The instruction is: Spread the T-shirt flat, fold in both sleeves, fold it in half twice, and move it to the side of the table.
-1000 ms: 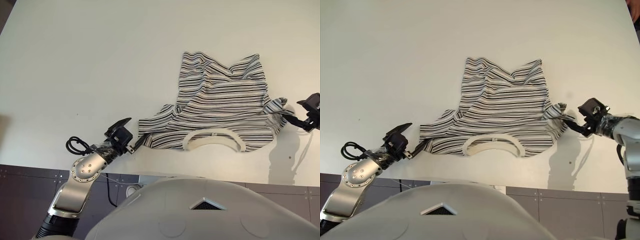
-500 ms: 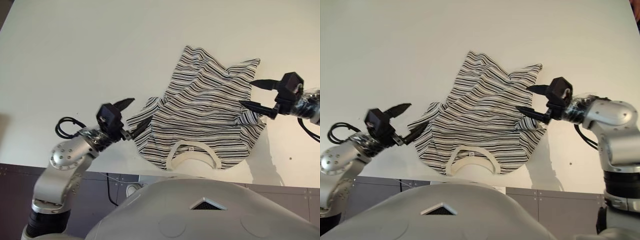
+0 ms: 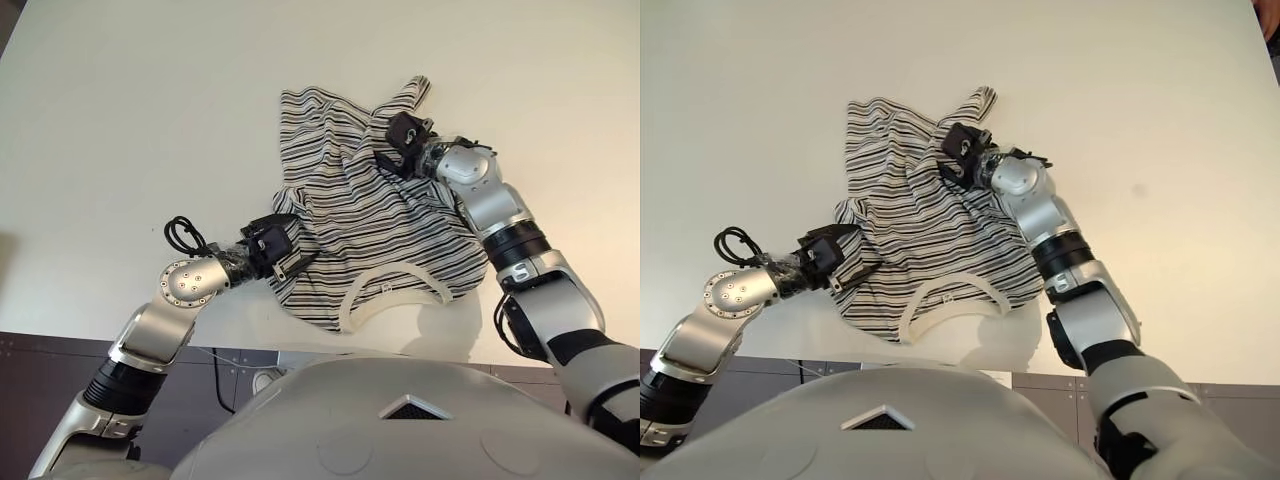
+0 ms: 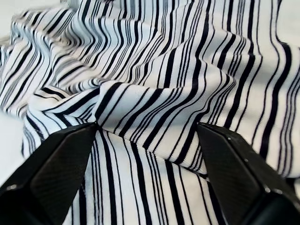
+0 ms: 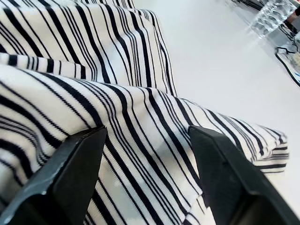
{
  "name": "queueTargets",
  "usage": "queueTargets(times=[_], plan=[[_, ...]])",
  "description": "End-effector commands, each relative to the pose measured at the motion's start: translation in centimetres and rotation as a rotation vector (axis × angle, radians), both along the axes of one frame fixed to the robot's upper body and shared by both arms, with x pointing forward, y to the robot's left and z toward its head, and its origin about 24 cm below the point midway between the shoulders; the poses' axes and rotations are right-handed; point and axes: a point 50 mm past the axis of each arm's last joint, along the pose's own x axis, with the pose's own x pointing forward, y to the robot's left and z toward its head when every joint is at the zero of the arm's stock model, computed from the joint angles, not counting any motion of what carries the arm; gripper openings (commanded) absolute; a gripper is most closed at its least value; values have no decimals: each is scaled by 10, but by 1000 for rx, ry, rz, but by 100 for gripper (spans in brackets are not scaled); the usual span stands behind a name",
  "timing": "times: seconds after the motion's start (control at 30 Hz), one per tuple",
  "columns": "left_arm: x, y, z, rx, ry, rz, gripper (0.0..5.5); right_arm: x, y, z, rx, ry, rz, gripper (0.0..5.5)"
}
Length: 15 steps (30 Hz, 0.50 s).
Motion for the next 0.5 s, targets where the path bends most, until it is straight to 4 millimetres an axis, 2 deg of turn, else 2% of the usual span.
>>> queueTargets(times=[0.03, 0.07, 0.13, 0.23, 0.3, 0.37, 0.43, 0.5], plan=[[-39, 43, -38, 268, 219, 17, 388, -23, -83, -41, -296, 57, -205, 320], [-46, 42, -38, 259, 234, 6, 388, -30, -96, -38, -288, 54, -221, 320], [-57, 39, -37, 230, 257, 4, 388, -41, -99, -19, -167, 33, -205, 320], [-59, 40, -37, 230, 256, 20, 388, -38, -103, 29, -28, -84, -211, 320], [-54, 37, -35, 212, 234, 40, 388, -37, -119, 71, 76, -145, -233, 320], [-53, 34, -33, 195, 219, 60, 388, -49, -132, 99, 128, -133, -183, 320], [-58, 33, -33, 186, 225, 69, 388, -81, -145, 105, 100, 5, -50, 320], [-67, 30, -34, 171, 242, 80, 388, -120, -159, 89, -2, 229, 88, 320]])
